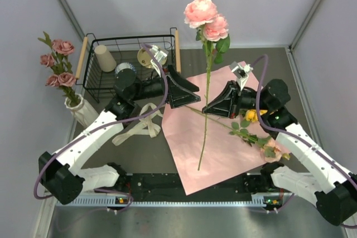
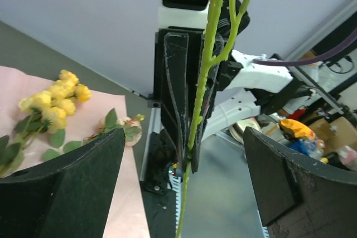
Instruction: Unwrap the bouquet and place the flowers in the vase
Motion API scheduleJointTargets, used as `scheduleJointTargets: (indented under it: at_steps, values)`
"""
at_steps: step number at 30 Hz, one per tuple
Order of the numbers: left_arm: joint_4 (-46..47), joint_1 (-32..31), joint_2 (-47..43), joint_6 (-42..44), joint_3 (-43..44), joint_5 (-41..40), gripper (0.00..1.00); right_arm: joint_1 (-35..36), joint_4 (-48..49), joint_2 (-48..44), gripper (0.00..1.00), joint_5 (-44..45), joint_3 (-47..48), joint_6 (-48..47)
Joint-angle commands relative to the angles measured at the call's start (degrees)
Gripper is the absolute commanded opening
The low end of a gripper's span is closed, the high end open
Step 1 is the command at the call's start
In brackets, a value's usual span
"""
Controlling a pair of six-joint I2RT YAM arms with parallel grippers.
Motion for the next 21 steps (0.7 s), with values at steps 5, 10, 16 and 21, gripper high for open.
scheduleJointTargets:
  at_steps: [5,10,16,21]
  values:
    - [14.3,-1.9,2.0,-7.9,0.2,6.0,0.79,3.1,-0.1,1.3,0.00,-2.0,3.8,-4.5]
    - [14.5,-1.9,3.1,-8.0,0.6,4.9,0.71,3.2,-0.7,2.4,0.00,-3.1,4.3,-5.2]
    - [15.0,-2.0,6.1,-9.4,2.7,5.7,0.59,3.4,-5.1,2.4,0.00,-3.8,5.8,-9.2]
    - [14.6,-2.0,8.2,-10.4,4.5,6.2,0.38,3.5,-9.6,2.4,0.00,-3.4,6.9,-12.1]
